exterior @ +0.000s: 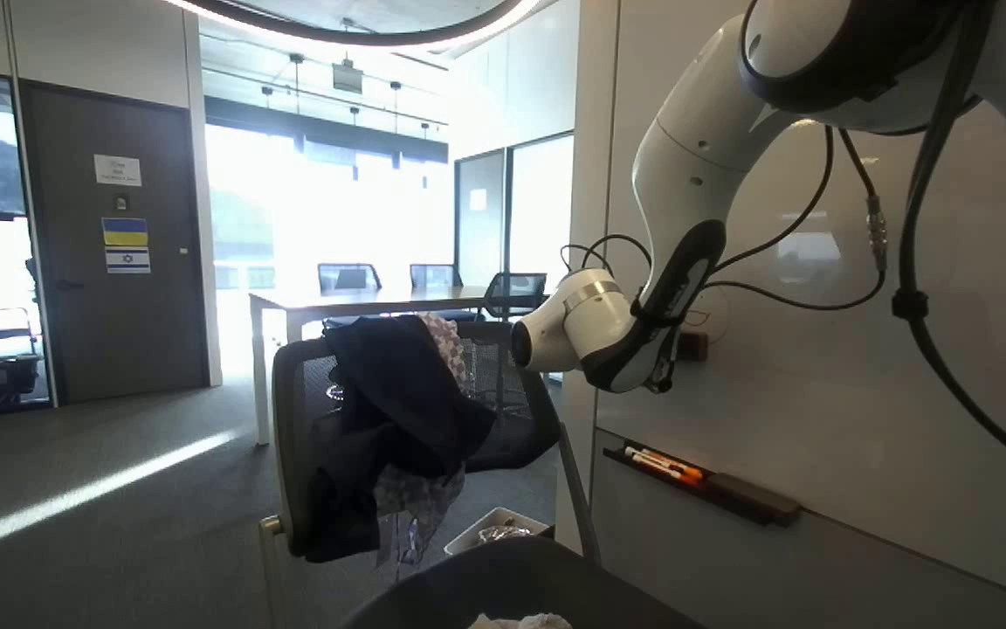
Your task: Use the eraser from the seat to wipe the whiteboard.
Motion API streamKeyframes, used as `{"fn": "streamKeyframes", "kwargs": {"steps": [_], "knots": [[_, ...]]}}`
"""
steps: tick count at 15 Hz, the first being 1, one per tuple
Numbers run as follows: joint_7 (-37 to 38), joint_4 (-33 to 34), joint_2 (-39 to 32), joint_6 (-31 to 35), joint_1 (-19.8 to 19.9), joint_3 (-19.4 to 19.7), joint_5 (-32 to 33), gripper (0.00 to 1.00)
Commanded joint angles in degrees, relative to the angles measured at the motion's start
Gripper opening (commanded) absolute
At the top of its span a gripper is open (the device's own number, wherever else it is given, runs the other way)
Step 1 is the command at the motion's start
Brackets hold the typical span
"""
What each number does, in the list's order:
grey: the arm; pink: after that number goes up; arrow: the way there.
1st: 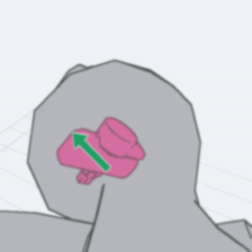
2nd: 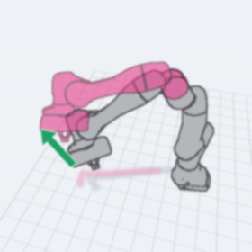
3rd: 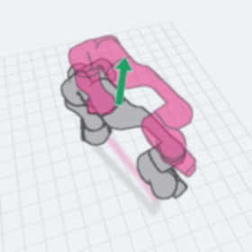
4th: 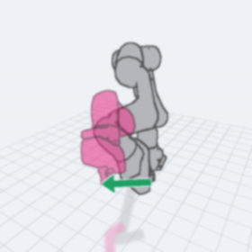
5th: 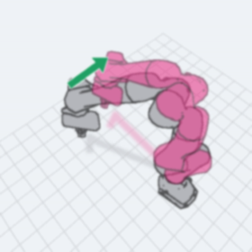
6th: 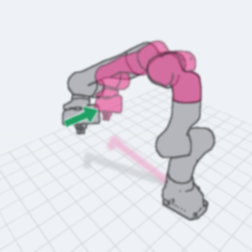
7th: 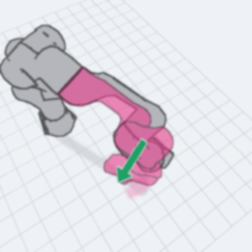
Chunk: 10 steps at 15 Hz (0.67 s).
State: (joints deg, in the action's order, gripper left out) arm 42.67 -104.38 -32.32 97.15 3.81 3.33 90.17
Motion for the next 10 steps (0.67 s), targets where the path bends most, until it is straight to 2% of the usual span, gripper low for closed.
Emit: {"fn": "streamKeyframes", "kwargs": {"steps": [1, 5, 10], "knots": [[-1.1, 0.9, 1.6, -0.9, 2.8, 1.7, -0.9, 0.31], [-1.0, 2.6, 1.5, -1.8, 3.0, 2.5, -0.8, 0.31], [1.9, 1.1, 3.8, -3.5, 2.4, 1.8, -1.6, 0.31]]}}
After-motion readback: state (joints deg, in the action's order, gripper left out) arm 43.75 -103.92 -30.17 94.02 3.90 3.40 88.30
